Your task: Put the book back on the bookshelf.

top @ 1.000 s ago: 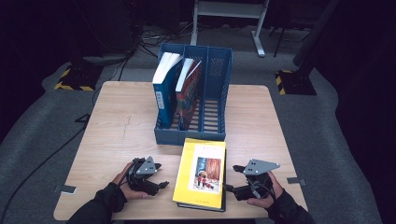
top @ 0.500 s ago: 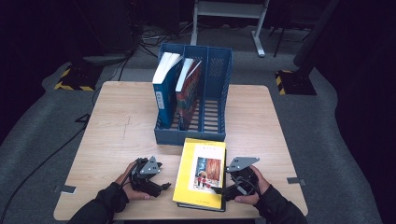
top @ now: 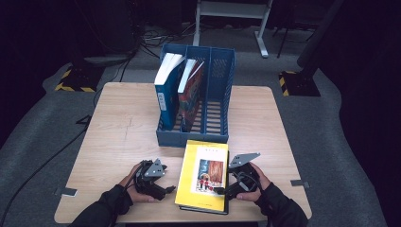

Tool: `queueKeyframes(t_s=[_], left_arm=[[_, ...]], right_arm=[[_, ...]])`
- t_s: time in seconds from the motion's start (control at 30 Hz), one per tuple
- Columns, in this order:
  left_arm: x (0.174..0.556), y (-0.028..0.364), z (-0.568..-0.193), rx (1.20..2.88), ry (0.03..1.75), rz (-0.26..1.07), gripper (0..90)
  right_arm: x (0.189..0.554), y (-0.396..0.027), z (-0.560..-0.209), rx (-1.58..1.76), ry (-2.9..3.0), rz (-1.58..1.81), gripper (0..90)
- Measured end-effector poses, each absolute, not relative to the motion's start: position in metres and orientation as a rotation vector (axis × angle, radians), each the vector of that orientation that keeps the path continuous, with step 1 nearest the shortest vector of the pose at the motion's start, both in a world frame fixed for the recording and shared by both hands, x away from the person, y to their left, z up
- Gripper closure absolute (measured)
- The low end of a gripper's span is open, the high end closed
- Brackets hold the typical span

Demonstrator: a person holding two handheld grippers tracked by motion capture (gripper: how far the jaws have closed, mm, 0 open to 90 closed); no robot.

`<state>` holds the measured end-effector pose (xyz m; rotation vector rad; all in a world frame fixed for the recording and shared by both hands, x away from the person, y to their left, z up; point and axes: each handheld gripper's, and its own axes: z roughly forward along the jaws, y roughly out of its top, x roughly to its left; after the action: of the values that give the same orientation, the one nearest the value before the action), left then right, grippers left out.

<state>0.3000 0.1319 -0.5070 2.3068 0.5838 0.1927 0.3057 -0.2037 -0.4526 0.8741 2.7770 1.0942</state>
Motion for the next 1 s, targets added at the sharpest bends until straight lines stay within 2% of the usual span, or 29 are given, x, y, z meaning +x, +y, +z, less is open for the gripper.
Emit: queueKeyframes(t_s=[0.1,0.37,0.6,0.87,1.0], left_arm=[[0.3,0.132,-0.507,2.306,0.582,0.19,16.0],[0.304,0.127,-0.507,2.311,0.574,0.187,14.9],[0.313,0.123,-0.506,2.311,0.596,0.2,15.6],[0.334,0.12,-0.504,2.288,0.664,0.241,21.3],[0.343,0.117,-0.503,2.277,0.679,0.261,22.7]], right_arm=[[0.302,-0.205,-0.448,0.825,2.716,1.101,17.7],[0.301,-0.205,-0.44,0.747,2.669,1.144,21.3],[0.311,-0.2,-0.442,0.752,2.671,1.145,21.8],[0.317,-0.201,-0.451,0.875,2.696,1.148,21.2],[0.32,-0.199,-0.455,0.9,2.753,1.151,14.3]])
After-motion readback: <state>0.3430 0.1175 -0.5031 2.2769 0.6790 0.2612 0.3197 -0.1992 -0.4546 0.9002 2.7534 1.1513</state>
